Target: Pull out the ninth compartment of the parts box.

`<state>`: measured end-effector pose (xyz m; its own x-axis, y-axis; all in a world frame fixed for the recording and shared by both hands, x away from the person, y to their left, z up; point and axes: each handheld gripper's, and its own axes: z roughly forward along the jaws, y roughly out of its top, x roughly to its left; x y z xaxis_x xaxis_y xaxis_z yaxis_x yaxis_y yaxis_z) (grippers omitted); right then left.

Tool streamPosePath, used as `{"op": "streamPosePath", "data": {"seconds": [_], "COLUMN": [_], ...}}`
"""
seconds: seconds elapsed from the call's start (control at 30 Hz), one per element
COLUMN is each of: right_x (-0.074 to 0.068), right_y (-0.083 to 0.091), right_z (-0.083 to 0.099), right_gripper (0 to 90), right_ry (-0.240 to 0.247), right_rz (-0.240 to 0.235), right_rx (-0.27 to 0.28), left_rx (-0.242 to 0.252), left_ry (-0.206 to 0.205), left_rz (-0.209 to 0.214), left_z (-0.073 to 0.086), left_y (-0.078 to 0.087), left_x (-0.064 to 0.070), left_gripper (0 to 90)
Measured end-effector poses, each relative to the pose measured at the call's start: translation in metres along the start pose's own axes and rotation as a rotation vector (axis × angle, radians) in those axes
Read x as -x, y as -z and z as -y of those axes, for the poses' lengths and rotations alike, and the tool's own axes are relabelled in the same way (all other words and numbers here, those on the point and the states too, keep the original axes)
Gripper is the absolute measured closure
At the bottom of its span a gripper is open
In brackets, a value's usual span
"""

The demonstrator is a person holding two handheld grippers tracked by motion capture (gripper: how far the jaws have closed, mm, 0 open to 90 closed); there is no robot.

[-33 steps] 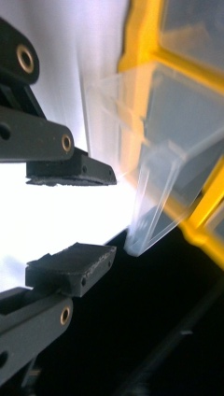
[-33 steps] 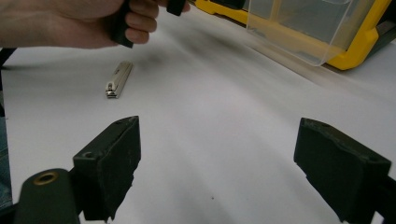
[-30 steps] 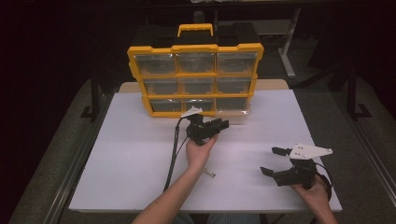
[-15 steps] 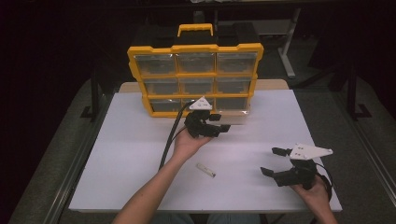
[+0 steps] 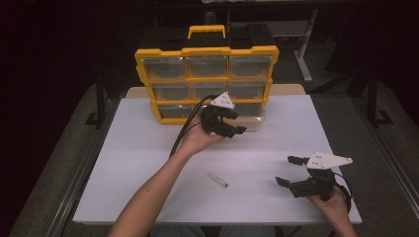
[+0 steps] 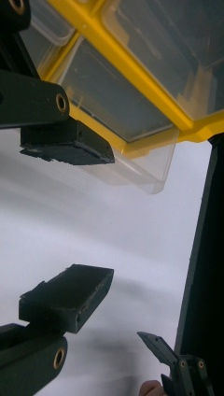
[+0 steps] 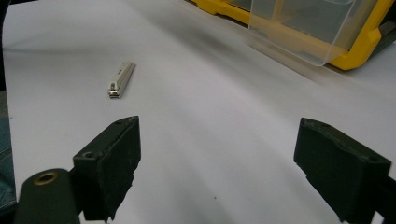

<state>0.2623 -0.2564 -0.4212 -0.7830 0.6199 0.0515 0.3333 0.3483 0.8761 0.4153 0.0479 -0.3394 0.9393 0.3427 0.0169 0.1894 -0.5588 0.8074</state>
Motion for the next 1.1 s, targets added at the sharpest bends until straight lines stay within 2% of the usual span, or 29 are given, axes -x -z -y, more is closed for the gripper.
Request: {"op": "streamPosePath", "data": {"seconds": [0.07,0.17,0.2,0.23,0.4,0.43,0.47,0.5,0.57,0.7,0.73,0.97,1.0,1.1], "right_x": [0.0,0.0,0.0,0.0,0.0,0.0,0.0,0.0,0.0,0.0,0.0,0.0,0.0,0.0], "right_y": [0.0,0.0,0.0,0.0,0.0,0.0,-0.001,-0.001,-0.001,0.0,0.0,0.0,0.0,0.0], "right_z": [0.0,0.0,0.0,0.0,0.0,0.0,0.0,0.0,0.0,0.0,0.0,0.001,0.001,0.001], "right_gripper": [13.9,13.9,13.9,13.9,13.9,13.9,13.9,13.8,13.9,13.9,13.8,13.8,13.9,13.9], "right_ry": [-0.001,0.0,0.0,0.0,-0.004,-0.004,-0.004,-0.002,-0.001,0.001,0.0,-0.002,-0.003,-0.002], "right_rz": [-0.001,-0.001,-0.002,-0.003,-0.007,-0.007,-0.01,-0.011,-0.012,-0.01,-0.012,-0.015,-0.015,-0.016], "right_rx": [0.0,-0.001,0.0,0.0,-0.001,-0.001,-0.002,-0.003,-0.003,0.003,0.005,0.004,0.003,0.004], "left_rx": [-0.019,-0.082,-0.089,-0.115,-0.139,-0.129,-0.144,-0.131,-0.15,-0.179,-0.174,-0.207,-0.211,-0.224], "left_ry": [-0.004,-0.042,-0.041,-0.068,-0.085,-0.073,-0.085,-0.076,-0.089,-0.079,-0.069,-0.082,-0.061,-0.057], "left_rz": [-0.004,-0.011,-0.018,-0.019,-0.027,-0.026,-0.022,-0.024,-0.024,-0.015,-0.015,0.002,0.006,0.017], "left_z": [-0.003,-0.009,-0.01,-0.012,-0.019,-0.02,-0.021,-0.021,-0.023,-0.025,-0.025,-0.021,-0.02,-0.017], "left_y": [-0.002,-0.007,-0.009,-0.01,-0.017,-0.019,-0.02,-0.023,-0.026,-0.033,-0.035,-0.043,-0.044,-0.048], "left_x": [-0.004,-0.011,-0.012,-0.015,-0.023,-0.023,-0.024,-0.024,-0.025,-0.03,-0.03,-0.033,-0.033,-0.035], "left_gripper": [38.9,40.6,41.0,41.3,43.5,43.5,45.2,45.8,46.0,47.0,47.0,49.0,49.7,50.8]}}
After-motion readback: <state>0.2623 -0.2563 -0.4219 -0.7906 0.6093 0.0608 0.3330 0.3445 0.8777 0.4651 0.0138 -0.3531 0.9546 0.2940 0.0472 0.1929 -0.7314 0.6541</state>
